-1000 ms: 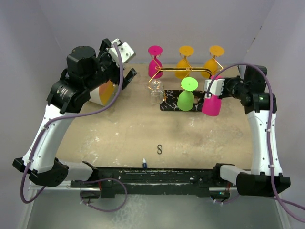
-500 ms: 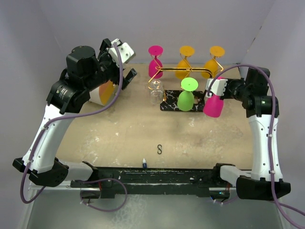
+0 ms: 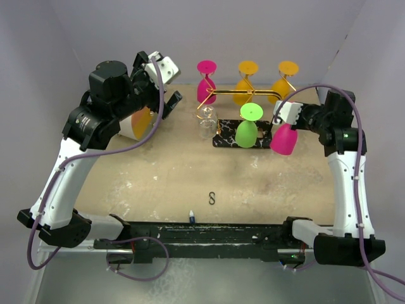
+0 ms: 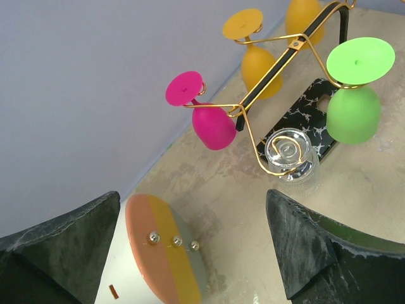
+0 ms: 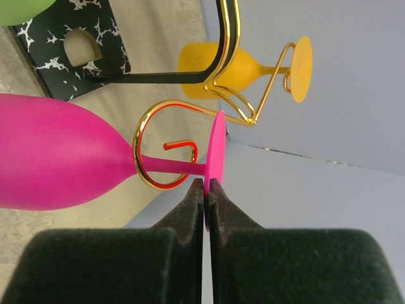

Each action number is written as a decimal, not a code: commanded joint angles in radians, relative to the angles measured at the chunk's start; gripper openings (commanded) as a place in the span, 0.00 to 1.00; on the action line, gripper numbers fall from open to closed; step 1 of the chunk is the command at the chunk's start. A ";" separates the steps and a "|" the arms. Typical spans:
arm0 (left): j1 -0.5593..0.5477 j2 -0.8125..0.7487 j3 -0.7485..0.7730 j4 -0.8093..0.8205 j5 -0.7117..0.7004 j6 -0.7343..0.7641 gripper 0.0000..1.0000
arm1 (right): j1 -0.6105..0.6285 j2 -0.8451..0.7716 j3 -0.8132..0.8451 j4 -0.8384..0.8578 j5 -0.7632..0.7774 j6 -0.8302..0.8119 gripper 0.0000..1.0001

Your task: Place the wine glass upside down on the wine glass rack

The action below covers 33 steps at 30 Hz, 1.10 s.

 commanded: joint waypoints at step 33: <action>0.009 -0.046 -0.010 0.010 0.006 0.021 0.99 | 0.006 -0.042 -0.062 0.026 0.155 0.008 0.28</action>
